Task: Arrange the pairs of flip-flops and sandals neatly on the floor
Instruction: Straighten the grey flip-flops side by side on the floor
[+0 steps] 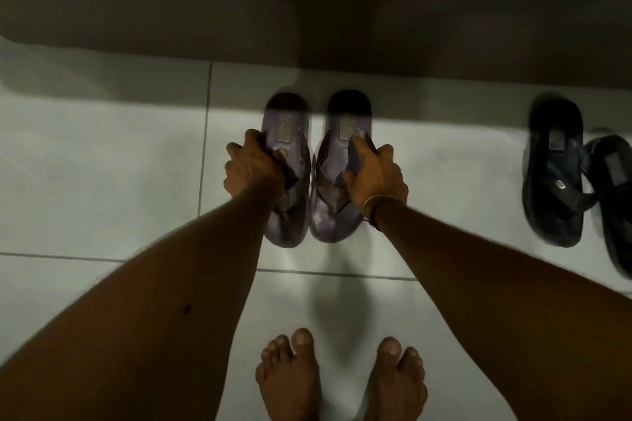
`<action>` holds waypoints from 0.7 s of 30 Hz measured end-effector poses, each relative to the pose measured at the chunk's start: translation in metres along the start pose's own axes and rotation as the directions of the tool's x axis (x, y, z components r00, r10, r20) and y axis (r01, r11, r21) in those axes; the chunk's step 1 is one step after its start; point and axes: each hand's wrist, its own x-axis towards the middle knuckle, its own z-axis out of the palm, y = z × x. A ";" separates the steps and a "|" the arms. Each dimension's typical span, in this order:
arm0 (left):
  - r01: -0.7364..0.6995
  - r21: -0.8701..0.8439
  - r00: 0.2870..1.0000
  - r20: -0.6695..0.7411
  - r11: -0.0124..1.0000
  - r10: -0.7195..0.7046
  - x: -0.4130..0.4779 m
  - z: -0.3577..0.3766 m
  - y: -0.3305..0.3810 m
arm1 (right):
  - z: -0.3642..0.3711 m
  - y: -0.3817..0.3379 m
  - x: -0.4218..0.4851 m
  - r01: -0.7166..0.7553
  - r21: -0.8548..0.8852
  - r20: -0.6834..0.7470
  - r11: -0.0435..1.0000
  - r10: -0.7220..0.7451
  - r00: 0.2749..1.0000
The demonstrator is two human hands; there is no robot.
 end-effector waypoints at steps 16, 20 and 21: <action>-0.014 0.052 0.999 -0.039 0.999 0.016 -0.007 -0.002 0.008 | -0.005 0.001 -0.016 0.045 -0.035 -0.074 0.998 -0.047 0.996; -0.102 0.182 0.988 -0.099 0.978 0.122 -0.052 -0.020 0.006 | -0.031 0.020 -0.055 -0.015 0.043 -0.064 0.999 0.018 0.998; -0.168 0.208 0.979 -0.083 0.964 0.188 -0.070 -0.024 0.009 | -0.041 0.033 -0.069 -0.042 0.045 -0.048 0.998 0.044 0.998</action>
